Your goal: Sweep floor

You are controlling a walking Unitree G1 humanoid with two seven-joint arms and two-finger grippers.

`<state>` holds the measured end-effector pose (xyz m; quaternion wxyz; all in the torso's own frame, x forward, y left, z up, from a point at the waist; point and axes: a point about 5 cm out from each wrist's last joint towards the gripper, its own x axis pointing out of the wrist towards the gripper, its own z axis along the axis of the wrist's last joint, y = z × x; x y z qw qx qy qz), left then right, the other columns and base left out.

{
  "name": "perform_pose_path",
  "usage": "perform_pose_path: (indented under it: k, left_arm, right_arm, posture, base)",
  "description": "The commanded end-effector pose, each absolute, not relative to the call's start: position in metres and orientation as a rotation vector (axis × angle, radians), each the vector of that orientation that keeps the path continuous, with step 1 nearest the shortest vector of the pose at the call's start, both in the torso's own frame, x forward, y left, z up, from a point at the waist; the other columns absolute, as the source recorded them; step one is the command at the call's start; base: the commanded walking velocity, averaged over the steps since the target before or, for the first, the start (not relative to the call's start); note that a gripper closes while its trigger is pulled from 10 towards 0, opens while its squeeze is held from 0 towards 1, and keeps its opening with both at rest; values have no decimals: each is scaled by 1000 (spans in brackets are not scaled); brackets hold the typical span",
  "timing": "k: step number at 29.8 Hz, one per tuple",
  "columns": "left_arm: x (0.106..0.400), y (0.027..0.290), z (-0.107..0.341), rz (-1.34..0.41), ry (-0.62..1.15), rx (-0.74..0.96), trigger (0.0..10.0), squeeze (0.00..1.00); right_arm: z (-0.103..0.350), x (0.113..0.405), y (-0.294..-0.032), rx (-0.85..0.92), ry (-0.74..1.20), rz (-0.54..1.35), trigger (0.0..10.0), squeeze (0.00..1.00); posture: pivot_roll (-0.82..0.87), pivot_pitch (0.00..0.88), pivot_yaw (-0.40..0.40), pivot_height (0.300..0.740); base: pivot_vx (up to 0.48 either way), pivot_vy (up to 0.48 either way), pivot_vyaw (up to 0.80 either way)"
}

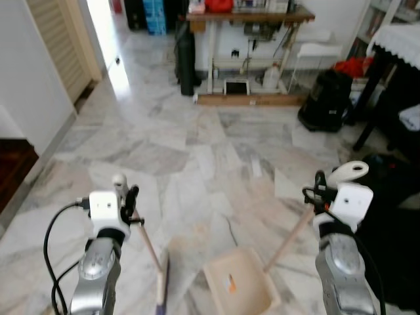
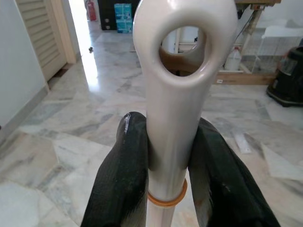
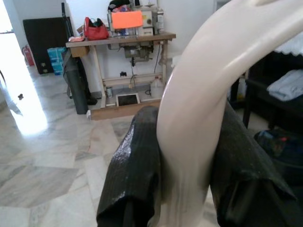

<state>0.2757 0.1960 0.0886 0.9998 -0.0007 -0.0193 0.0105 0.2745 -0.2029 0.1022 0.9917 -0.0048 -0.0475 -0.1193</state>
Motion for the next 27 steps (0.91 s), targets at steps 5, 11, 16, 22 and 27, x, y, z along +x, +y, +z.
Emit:
perform_pose_path:
  k: [5, 11, 16, 22, 27]
  left_arm:
    - [278, 191, 98, 4, -86, -11, 10000, 0]
    - [280, 191, 98, 6, -86, -10, 10000, 0]
    - [280, 191, 98, 8, -82, -10, 10000, 0]
    - [283, 192, 100, 4, -83, -8, 10000, 0]
    - [284, 193, 101, 10, -87, -6, 10000, 0]
  right_arm:
    - [109, 276, -211, -31, -124, -263, 10000, 0]
    - [111, 278, -211, -29, -126, -262, 10000, 0]
    - [111, 278, -212, -32, -125, -266, 10000, 0]
    - [111, 281, -212, -27, -128, -270, 10000, 0]
    - [111, 281, -209, -22, -125, -265, 10000, 0]
  posture:
    - [-52, 0, 10, 740]
    - [-53, 0, 8, 740]
    - [-60, 0, 15, 740]
    - [-61, 0, 20, 740]
    - [-58, 0, 20, 740]
  base:
    - [359, 0, 0]
    - [362, 0, 0]
    - [365, 0, 0]
    - [369, 0, 0]
    - [369, 0, 0]
